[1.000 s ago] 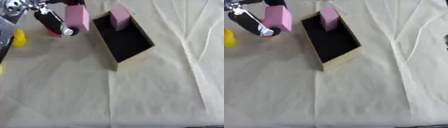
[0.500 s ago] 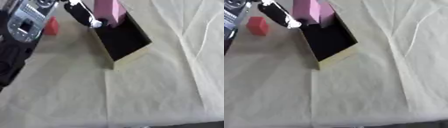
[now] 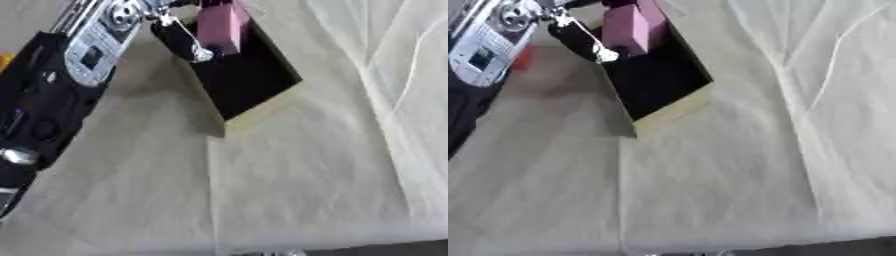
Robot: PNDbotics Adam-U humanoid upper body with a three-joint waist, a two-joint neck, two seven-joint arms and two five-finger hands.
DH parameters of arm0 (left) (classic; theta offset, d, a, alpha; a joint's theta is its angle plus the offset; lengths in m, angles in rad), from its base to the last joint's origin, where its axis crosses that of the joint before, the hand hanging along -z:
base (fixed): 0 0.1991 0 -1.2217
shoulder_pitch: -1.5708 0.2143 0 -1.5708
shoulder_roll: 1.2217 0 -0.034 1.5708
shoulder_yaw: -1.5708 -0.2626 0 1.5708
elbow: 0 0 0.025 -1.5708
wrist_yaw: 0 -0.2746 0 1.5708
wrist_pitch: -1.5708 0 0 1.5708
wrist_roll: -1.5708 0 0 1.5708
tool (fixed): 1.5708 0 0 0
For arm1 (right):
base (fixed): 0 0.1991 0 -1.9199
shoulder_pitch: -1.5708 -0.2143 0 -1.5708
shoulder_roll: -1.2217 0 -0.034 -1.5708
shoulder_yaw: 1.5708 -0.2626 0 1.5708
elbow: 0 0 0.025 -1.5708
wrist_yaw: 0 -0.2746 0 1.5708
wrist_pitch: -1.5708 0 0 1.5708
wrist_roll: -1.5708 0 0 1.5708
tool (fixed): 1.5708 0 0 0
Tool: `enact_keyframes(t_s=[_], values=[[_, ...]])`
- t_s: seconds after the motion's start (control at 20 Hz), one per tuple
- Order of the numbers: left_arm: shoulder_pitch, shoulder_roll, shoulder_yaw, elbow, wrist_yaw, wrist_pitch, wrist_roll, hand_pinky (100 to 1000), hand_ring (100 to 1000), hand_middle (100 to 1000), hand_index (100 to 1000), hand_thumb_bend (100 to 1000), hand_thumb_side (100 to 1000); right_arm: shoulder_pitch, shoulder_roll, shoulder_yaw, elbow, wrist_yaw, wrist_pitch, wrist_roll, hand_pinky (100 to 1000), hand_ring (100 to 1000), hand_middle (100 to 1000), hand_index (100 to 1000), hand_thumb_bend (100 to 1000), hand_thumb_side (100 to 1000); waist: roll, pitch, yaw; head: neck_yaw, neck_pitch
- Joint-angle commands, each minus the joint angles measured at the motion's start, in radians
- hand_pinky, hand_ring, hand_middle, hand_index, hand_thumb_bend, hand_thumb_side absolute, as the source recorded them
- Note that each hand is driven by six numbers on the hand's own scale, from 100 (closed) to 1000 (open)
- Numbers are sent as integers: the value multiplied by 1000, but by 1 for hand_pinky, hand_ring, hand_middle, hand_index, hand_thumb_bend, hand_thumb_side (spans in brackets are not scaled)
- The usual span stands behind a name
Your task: Pick up objects on the table and place them in the box.
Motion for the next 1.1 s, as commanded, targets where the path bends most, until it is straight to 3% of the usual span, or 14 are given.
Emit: enact_keyframes(t_s=[0.05,0.3,0.4,0.7,1.1], values=[[-11,-1,12,25,-19,-35,-3,715,655,566,679,332,246,-17,-17,-5,-16,-9,-8,1,857,755,786,853,100,789,8,-1,0,0,4],[-6,9,16,20,12,-73,-30,778,757,714,834,418,422,-11,-12,-4,-16,-11,-4,-1,858,754,785,852,100,791,8,0,4,-6,4],[-4,14,18,8,13,-75,-41,816,799,781,910,503,520,-8,-9,-4,-16,-11,-2,-2,858,754,785,851,100,792,7,-1,5,-7,4],[3,16,28,8,-42,-68,0,822,811,799,955,550,529,-2,-2,-1,-16,-12,-1,0,859,753,784,849,100,795,7,-4,1,-7,4],[12,35,39,-46,-11,-51,18,796,781,758,900,522,464,17,-2,-2,-16,-9,6,-1,860,754,784,849,100,795,7,-14,10,-9,4]])
